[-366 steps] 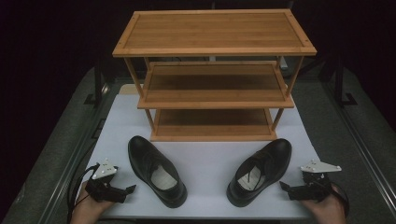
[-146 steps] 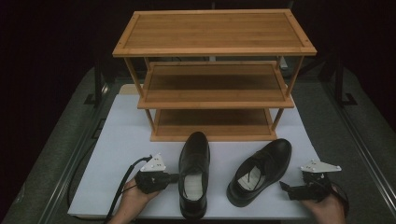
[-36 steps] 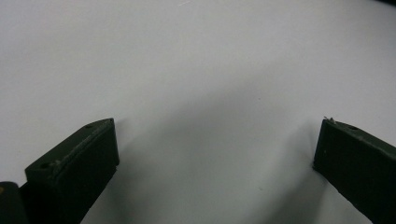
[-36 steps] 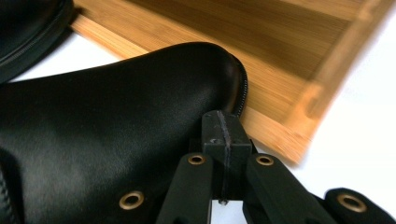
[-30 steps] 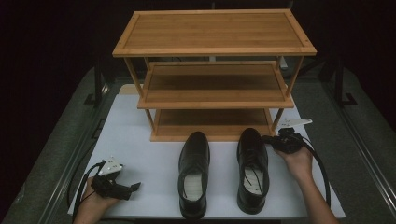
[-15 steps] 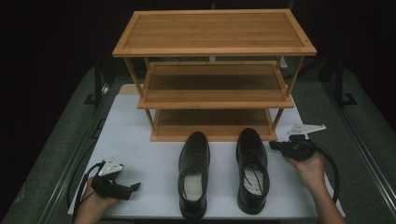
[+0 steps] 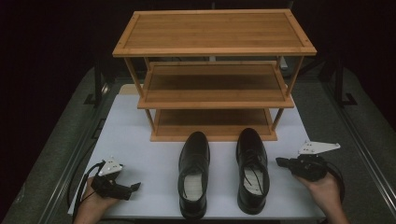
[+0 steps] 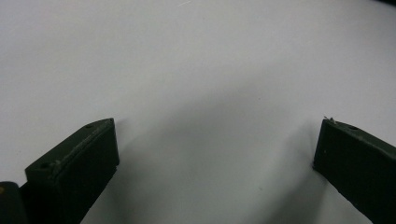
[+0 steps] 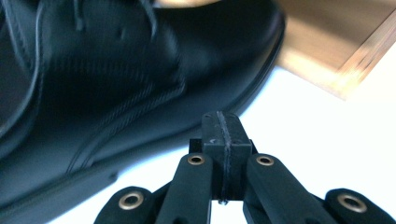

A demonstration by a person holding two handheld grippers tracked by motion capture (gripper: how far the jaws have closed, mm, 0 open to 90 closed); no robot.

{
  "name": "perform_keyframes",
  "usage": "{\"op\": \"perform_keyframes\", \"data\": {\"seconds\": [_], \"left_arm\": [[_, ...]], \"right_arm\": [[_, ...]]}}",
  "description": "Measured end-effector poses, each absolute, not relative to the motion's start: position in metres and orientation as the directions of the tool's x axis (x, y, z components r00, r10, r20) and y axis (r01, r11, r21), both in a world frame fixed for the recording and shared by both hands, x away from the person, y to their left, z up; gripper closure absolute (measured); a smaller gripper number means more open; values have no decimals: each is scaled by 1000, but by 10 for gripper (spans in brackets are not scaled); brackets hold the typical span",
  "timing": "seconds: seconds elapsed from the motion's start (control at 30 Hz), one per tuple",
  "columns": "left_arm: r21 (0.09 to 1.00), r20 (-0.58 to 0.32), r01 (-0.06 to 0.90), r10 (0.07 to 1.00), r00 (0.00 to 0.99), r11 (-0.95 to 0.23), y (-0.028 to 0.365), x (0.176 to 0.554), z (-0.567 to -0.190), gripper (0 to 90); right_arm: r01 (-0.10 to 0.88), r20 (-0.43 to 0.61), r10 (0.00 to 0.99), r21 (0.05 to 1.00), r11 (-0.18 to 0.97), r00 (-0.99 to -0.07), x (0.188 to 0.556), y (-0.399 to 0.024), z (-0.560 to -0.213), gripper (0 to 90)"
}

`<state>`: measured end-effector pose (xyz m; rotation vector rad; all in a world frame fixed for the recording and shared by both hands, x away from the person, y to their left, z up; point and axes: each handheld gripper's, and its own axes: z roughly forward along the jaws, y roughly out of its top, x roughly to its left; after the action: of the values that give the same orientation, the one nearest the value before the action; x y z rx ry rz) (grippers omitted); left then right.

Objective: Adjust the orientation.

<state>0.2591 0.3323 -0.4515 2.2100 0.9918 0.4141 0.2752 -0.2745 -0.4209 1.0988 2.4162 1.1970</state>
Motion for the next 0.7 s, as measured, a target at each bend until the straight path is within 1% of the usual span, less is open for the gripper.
{"op": "perform_keyframes", "data": {"seconds": [0.13, 0.33, 0.7], "left_arm": [[690, 13, 538, 751, 660, -485, 332, 259, -452, 0], [690, 15, 537, 750, 661, -486, 332, 259, -452, 0], [688, 15, 537, 750, 661, -487, 332, 259, -451, 0]], "right_arm": [[507, 112, 685, 759, 409, -720, 269, -269, -433, 898], [506, 130, 655, 750, 426, -744, 272, -256, -445, 896], [516, 166, 649, 760, 395, -742, 275, -252, -448, 898]]}}
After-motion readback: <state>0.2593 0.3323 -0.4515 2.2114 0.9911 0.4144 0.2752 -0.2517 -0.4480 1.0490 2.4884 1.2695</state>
